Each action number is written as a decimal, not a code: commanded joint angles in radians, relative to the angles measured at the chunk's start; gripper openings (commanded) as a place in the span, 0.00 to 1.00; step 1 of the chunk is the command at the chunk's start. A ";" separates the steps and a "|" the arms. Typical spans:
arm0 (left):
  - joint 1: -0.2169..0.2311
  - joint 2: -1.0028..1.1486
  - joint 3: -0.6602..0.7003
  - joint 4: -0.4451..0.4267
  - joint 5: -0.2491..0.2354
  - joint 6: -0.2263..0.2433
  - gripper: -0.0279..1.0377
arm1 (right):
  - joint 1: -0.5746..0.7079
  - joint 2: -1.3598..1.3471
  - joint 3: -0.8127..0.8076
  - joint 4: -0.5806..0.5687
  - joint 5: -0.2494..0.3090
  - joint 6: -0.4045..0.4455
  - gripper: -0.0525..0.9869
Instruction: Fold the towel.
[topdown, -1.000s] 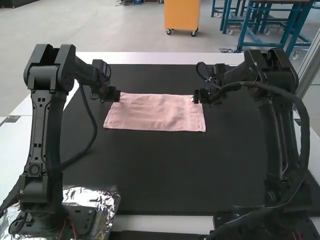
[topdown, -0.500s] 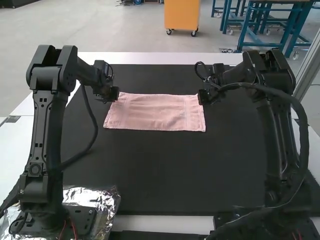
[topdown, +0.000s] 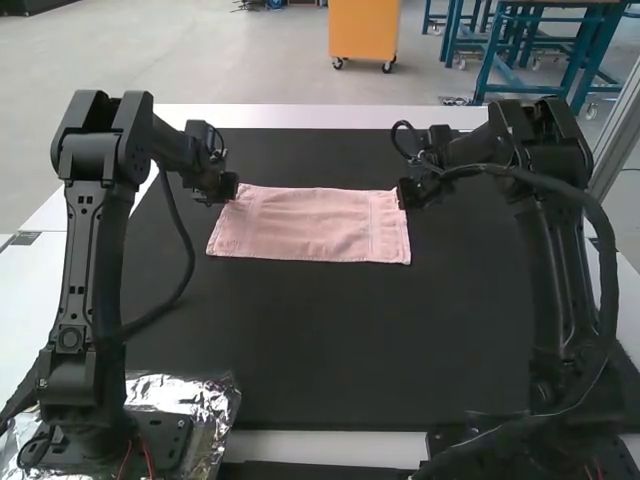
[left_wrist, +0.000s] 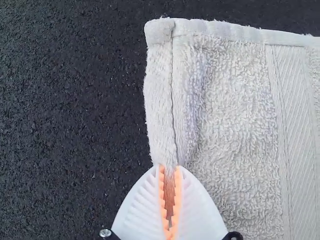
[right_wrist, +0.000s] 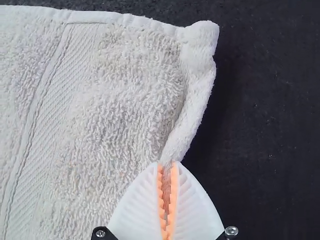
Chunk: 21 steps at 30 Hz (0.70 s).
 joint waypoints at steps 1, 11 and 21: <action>0.019 -0.072 0.038 -0.012 0.043 -0.001 0.04 | -0.036 -0.089 0.024 -0.028 -0.040 0.013 0.03; 0.059 -0.155 0.029 -0.137 0.078 0.002 0.04 | -0.079 -0.196 -0.020 -0.114 -0.122 0.005 0.03; 0.077 -0.277 -0.063 -0.201 0.078 0.037 0.05 | -0.082 -0.342 -0.188 -0.129 -0.168 0.002 0.03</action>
